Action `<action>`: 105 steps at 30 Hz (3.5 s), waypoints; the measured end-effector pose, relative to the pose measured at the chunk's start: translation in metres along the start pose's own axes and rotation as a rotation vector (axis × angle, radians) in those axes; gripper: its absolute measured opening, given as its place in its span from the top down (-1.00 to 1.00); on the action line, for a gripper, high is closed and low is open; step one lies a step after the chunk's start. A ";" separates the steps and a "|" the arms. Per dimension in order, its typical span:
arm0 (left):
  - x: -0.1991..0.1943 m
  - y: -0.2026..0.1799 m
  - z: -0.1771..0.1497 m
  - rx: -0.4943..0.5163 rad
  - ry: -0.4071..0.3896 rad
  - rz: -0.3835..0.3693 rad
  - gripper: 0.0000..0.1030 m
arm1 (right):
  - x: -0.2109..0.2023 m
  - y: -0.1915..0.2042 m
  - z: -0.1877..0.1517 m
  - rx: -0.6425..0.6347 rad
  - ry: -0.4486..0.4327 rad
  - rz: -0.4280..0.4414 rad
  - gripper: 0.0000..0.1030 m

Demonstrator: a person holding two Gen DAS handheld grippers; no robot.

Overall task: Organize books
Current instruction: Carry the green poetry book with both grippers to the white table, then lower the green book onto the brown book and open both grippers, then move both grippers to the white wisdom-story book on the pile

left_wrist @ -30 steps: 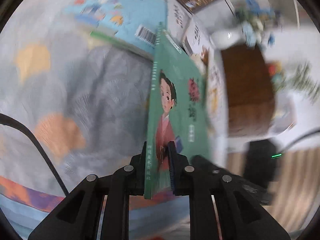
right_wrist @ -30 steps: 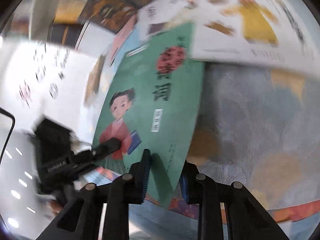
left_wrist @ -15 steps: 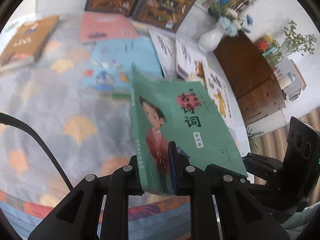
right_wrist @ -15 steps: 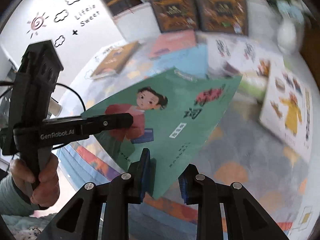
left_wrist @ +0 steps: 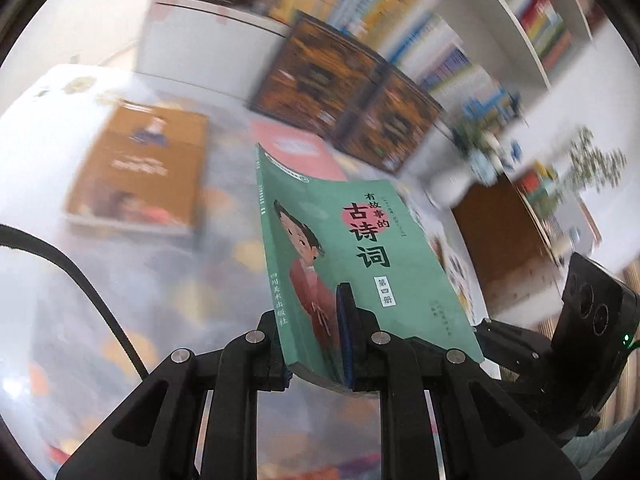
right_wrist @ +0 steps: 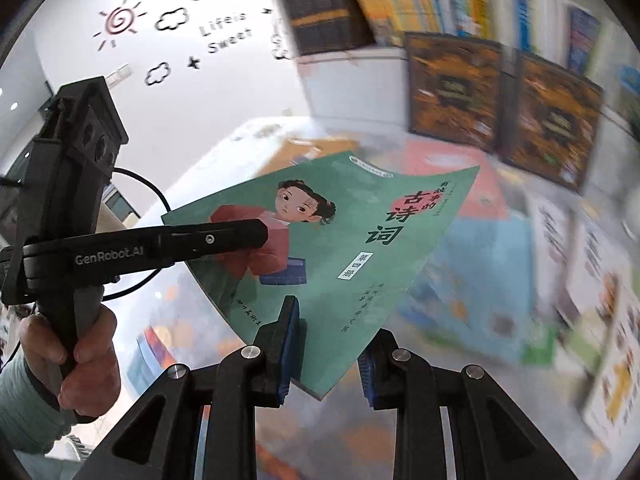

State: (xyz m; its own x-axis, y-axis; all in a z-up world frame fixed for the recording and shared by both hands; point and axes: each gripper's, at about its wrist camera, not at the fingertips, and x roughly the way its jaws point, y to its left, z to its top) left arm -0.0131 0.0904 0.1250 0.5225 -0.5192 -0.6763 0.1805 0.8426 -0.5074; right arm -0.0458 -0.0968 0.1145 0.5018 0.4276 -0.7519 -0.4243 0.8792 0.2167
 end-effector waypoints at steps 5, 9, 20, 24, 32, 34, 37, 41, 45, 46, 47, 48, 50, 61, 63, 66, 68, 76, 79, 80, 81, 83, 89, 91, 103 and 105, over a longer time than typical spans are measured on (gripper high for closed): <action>-0.010 0.066 0.035 -0.076 -0.046 0.046 0.72 | 0.053 0.043 0.051 -0.084 -0.005 0.017 0.47; -0.001 0.100 0.055 -0.068 -0.040 0.104 0.72 | 0.102 0.058 0.081 -0.099 0.033 0.029 0.47; 0.044 0.175 0.088 -0.140 0.017 0.037 0.69 | 0.190 0.038 0.125 0.007 0.125 0.032 0.46; 0.051 0.184 0.092 -0.150 0.031 0.014 0.69 | 0.203 0.031 0.130 0.040 0.135 0.036 0.46; 0.065 0.210 0.096 -0.199 0.080 -0.030 0.69 | 0.225 0.020 0.131 0.104 0.164 0.038 0.45; 0.067 0.212 0.097 -0.202 0.078 -0.023 0.69 | 0.230 0.018 0.131 0.113 0.171 0.043 0.45; 0.069 0.216 0.099 -0.210 0.075 -0.005 0.69 | 0.233 0.020 0.130 0.116 0.176 0.053 0.45; 0.068 0.219 0.095 -0.218 0.088 0.009 0.66 | 0.236 0.020 0.126 0.128 0.190 0.057 0.45; 0.064 0.222 0.086 -0.241 0.091 0.025 0.64 | 0.235 0.022 0.118 0.138 0.208 0.070 0.45; 0.065 0.224 0.084 -0.245 0.095 0.034 0.62 | 0.236 0.022 0.117 0.139 0.216 0.073 0.45; 0.065 0.225 0.083 -0.247 0.099 0.044 0.62 | 0.239 0.023 0.115 0.139 0.230 0.072 0.45; 0.064 0.225 0.081 -0.246 0.100 0.058 0.62 | 0.242 0.023 0.113 0.136 0.245 0.066 0.45; 0.057 0.224 0.079 -0.237 0.087 0.101 0.60 | 0.245 0.020 0.111 0.145 0.254 0.067 0.43; 0.020 0.165 0.071 -0.041 0.023 0.324 0.59 | 0.191 -0.016 0.084 0.297 0.229 0.076 0.35; 0.016 0.147 0.067 -0.003 0.017 0.328 0.54 | 0.173 -0.022 0.074 0.329 0.211 0.076 0.35; 0.011 0.123 0.062 0.030 0.007 0.310 0.49 | 0.150 -0.027 0.064 0.364 0.177 0.074 0.35; 0.007 0.107 0.057 0.055 -0.001 0.301 0.49 | 0.132 -0.031 0.054 0.385 0.153 0.073 0.34; 0.006 0.037 0.036 0.150 0.007 0.271 0.49 | 0.059 -0.073 0.006 0.526 0.044 0.089 0.16; 0.007 0.009 0.026 0.174 0.007 0.266 0.47 | 0.038 -0.094 -0.011 0.571 0.026 0.108 0.15; 0.008 -0.003 0.022 0.185 0.006 0.264 0.46 | 0.032 -0.100 -0.015 0.580 0.025 0.118 0.15; 0.009 -0.014 0.017 0.191 0.006 0.264 0.46 | 0.024 -0.107 -0.021 0.592 0.023 0.125 0.15; 0.014 -0.030 0.010 0.201 0.014 0.258 0.45 | 0.006 -0.124 -0.034 0.617 0.007 0.127 0.14; 0.046 -0.098 -0.021 0.228 0.072 0.207 0.09 | -0.053 -0.176 -0.082 0.691 -0.032 0.107 0.01; 0.058 -0.119 -0.030 0.238 0.101 0.168 -0.21 | -0.066 -0.191 -0.098 0.710 -0.033 0.091 0.00; 0.169 -0.241 -0.084 0.311 0.264 -0.037 -0.23 | -0.139 -0.310 -0.208 0.968 -0.089 -0.159 -0.01; 0.191 -0.260 -0.090 0.328 0.282 -0.061 -0.18 | -0.146 -0.326 -0.214 0.986 -0.105 -0.198 0.00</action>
State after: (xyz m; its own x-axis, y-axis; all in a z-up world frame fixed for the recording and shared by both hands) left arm -0.0350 -0.2407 0.0792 0.2625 -0.5502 -0.7927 0.4829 0.7862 -0.3857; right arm -0.1420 -0.4905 0.0203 0.5796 0.2295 -0.7819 0.4624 0.6976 0.5474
